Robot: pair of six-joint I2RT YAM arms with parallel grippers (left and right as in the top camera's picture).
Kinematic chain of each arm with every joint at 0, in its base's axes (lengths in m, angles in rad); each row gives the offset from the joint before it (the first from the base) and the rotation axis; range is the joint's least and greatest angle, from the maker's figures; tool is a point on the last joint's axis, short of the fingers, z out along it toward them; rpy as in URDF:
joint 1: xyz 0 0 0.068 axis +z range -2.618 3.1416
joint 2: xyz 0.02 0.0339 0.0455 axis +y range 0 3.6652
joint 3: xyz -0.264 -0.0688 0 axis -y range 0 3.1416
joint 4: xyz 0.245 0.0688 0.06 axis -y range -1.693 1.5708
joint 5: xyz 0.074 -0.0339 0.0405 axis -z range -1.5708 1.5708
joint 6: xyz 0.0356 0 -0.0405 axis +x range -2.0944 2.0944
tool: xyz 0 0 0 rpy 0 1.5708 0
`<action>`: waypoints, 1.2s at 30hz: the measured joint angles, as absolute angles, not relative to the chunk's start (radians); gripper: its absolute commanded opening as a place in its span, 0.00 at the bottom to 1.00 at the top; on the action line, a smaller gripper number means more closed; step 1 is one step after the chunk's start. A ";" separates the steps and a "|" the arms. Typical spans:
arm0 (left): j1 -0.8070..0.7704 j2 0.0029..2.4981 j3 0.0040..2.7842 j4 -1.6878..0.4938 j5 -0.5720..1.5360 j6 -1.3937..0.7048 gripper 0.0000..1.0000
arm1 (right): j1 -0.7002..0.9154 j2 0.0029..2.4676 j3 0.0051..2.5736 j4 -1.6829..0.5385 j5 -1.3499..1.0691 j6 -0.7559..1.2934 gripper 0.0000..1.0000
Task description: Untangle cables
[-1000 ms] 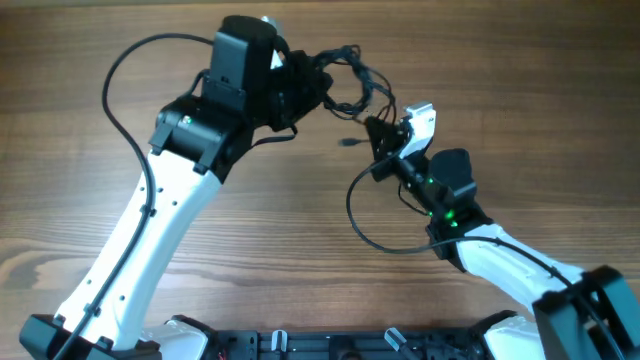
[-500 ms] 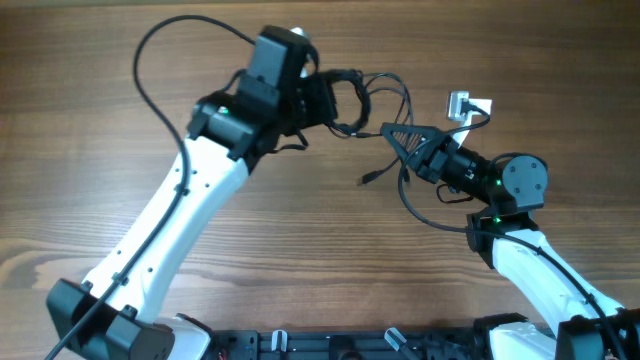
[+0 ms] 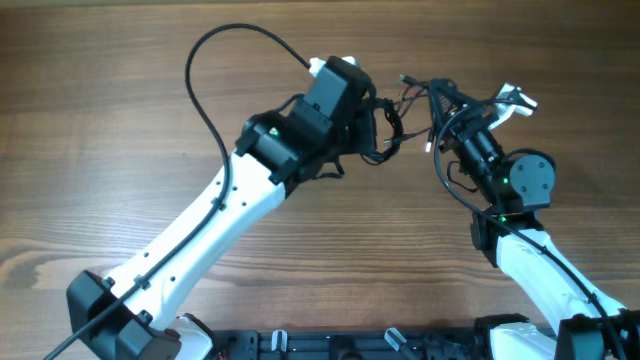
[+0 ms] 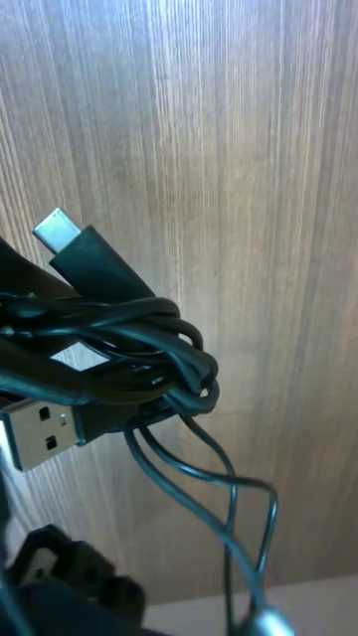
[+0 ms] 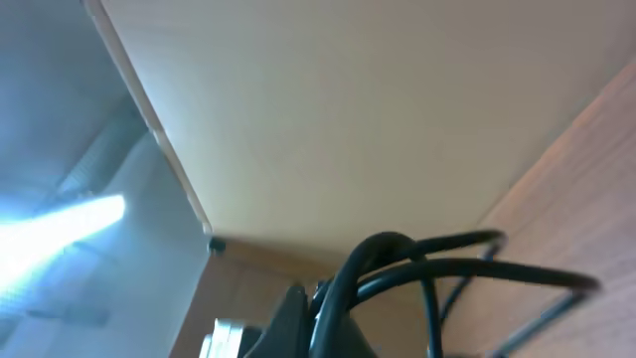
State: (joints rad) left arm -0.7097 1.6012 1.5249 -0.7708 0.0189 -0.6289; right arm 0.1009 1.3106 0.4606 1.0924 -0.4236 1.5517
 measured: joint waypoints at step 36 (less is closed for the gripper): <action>-0.605 1.676 1.520 -0.694 0.132 -0.905 0.04 | 0.337 1.295 0.468 0.696 -0.372 0.722 0.04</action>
State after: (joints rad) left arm -0.6052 1.6760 1.5204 -0.6941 0.1318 -0.9051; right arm 0.3374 1.2953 0.4679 0.6956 -0.3717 0.7219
